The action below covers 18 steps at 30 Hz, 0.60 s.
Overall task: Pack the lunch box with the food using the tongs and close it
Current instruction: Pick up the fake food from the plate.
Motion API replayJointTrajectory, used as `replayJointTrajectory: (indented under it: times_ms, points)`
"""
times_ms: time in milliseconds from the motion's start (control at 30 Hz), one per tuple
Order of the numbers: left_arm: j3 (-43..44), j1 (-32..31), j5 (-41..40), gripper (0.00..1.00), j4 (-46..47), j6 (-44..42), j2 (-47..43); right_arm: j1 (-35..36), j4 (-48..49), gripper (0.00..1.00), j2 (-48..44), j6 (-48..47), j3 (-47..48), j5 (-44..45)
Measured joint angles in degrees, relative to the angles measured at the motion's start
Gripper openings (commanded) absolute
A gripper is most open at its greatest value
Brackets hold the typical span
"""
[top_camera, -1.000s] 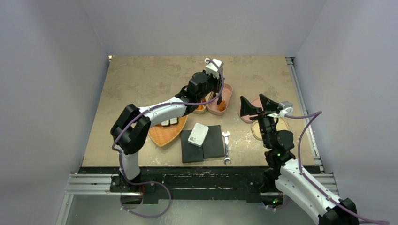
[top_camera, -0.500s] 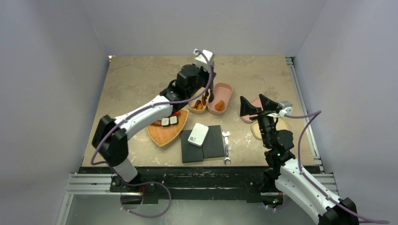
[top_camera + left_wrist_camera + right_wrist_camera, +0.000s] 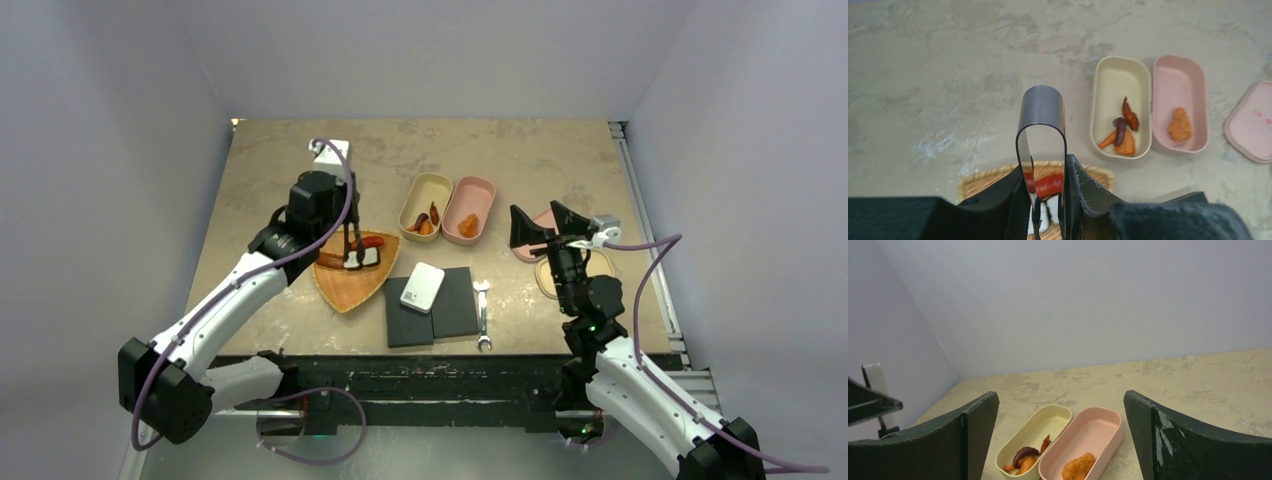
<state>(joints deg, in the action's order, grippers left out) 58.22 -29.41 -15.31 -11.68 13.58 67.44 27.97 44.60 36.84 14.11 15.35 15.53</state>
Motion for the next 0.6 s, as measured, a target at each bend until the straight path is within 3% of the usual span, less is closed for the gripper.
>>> replayJointTrajectory:
  times_ms: [200,600]
  points:
    - [-9.18,1.16,-2.78,0.26,-0.15,2.58,-6.99,0.0,0.02,0.99,0.07,0.0,-0.02,0.0]
    - [-19.56,1.16,-5.86,0.29,6.91,4.94,-10.91,0.0,0.02,0.99,-0.24,0.0,-0.42,0.02]
